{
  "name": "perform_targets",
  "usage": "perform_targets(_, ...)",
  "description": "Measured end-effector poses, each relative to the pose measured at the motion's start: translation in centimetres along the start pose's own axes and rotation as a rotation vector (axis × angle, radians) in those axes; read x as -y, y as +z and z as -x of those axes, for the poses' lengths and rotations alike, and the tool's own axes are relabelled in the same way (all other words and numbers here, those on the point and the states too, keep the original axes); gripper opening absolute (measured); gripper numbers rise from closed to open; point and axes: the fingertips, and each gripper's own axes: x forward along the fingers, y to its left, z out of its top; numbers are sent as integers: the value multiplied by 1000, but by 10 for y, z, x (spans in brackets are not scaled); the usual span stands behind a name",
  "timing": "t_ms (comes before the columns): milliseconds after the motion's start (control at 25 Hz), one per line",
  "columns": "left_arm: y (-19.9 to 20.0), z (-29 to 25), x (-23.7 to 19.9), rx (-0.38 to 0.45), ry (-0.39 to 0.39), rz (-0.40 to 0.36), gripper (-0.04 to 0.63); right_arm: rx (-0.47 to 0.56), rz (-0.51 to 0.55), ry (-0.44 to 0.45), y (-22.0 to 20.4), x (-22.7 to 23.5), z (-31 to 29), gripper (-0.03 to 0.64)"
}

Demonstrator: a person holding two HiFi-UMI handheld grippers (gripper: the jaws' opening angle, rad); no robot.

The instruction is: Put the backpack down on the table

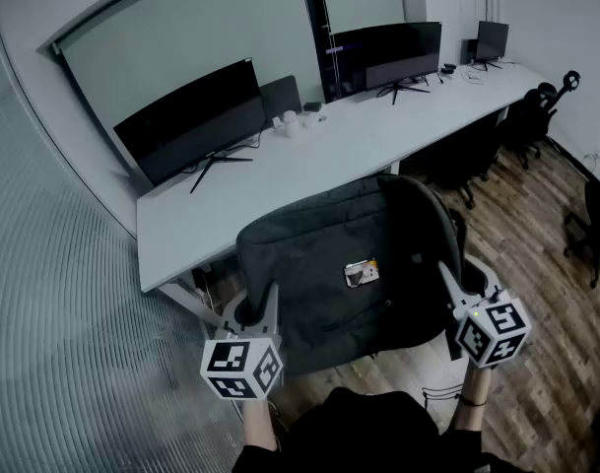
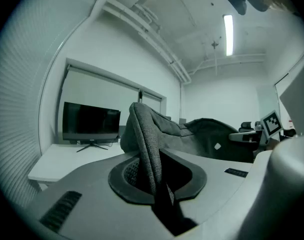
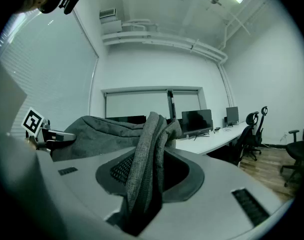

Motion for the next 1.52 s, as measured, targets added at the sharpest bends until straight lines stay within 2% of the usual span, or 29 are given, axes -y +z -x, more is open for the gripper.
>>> perform_targets(1040,-16,-50,18,-51,14,27,54,-44,-19,-6,-15,47,-23,121)
perform_targets(1240,-22,-69,5,-74,29,33,54,-67,-33,8,-23,51,-50,120)
perform_targets(1520,-18,-121,-35,-79,44,46,54,-75,-33,13,-20,57,-117,121)
